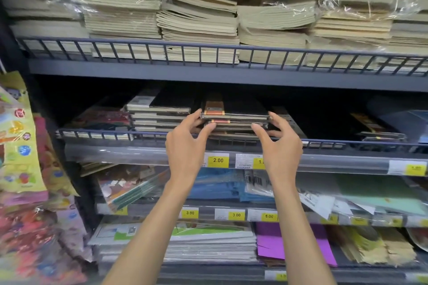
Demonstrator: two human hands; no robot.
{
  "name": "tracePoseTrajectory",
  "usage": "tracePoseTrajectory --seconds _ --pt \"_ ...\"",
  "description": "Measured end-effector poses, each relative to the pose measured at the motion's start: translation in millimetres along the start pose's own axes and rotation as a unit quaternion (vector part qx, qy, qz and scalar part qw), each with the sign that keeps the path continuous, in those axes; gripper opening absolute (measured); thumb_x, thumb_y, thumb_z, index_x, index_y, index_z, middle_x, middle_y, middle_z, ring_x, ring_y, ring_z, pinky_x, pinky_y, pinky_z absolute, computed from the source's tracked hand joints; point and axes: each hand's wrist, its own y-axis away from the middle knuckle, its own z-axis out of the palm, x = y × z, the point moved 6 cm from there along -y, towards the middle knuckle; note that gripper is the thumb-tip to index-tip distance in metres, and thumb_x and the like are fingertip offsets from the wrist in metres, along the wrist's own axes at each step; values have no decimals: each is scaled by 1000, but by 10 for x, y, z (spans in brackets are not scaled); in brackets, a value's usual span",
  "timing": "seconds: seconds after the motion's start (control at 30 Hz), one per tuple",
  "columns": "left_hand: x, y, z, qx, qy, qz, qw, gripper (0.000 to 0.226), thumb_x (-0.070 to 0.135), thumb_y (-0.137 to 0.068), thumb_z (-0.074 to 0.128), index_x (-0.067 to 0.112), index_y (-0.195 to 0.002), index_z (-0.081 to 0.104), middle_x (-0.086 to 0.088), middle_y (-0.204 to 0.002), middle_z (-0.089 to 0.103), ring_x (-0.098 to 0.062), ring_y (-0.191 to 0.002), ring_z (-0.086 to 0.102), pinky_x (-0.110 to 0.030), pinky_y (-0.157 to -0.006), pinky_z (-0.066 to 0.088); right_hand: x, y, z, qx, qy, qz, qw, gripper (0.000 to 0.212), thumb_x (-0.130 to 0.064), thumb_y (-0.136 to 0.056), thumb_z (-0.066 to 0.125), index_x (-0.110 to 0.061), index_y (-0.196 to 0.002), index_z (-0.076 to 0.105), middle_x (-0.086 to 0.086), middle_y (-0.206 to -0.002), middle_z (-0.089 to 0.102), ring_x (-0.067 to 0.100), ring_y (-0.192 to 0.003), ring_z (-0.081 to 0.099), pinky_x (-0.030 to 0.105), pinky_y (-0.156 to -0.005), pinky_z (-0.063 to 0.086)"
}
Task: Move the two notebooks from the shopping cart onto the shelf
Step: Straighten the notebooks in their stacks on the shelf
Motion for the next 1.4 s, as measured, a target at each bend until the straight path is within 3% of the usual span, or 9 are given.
tracePoseTrajectory --seconds 0.17,0.33,0.47,0.7,0.93,1.03,1.13,1.27,1.4 --pt "-55 -77 16 12 -19 -2 1000 48 40 -86 76 19 -129 69 4 -110 76 4 -83 64 -19 -85 53 34 -68 43 11 6 5 1000 49 -45 -84 77 -29 -129 66 -41 -92 50 0 -89 66 39 -89 57" --pt "-89 -120 46 34 -47 -2 998 43 41 -86 76 20 -123 72 5 -109 77 2 -101 65 -19 -91 50 34 -98 87 22 14 8 1000 51 -45 -83 78 -25 -129 67 -35 -90 53 1 -87 66 34 -85 56" --pt "-78 -118 59 45 -58 -5 997 41 40 -87 76 19 -122 73 6 -108 77 9 -94 59 -9 -88 43 24 -85 95 32 14 19 999 53 -46 -82 79 -25 -129 67 -39 -80 45 3 -85 67 32 -84 55" --pt "-115 1 -62 33 -81 37 996 35 39 -91 71 19 -119 74 9 -105 76 -14 -80 72 -37 -80 58 93 11 25 -8 20 3 1000 66 -44 -85 76 -22 -143 53 -14 -120 65 8 -102 63 36 -92 53" --pt "-205 50 -29 -2 -113 40 993 33 38 -88 74 15 -112 77 4 -105 71 -6 -93 63 2 -76 36 196 78 9 -28 82 0 996 43 -43 -86 75 -24 -124 68 -10 -111 70 14 -89 62 41 -82 56" --pt "-231 39 10 0 -113 34 993 29 35 -88 75 14 -108 78 4 -95 59 -7 -81 53 -9 -69 41 222 51 20 -18 70 2 997 39 -41 -85 76 -22 -119 72 -6 -110 69 7 -76 58 25 -73 52" --pt "-227 17 56 -2 -105 38 994 25 32 -89 74 14 -105 80 3 -82 67 -11 -74 61 -28 -70 51 235 0 30 -25 81 11 996 39 -42 -84 77 -20 -116 75 -6 -110 72 7 -80 61 13 -68 43" --pt "-208 -33 93 0 -114 14 993 20 33 -90 73 16 -99 81 3 -86 75 -12 -78 66 -33 -72 54 215 -63 90 -26 98 29 994 39 -43 -86 76 -20 -117 75 -5 -116 73 15 -106 67 36 -84 56" --pt "-219 -71 125 -9 -135 -39 990 20 38 -91 71 21 -94 82 3 -75 76 -16 -73 70 -32 -64 54 240 -100 132 -36 111 67 991 41 -46 -86 74 -20 -119 74 -2 -122 71 19 -112 65 38 -85 55"
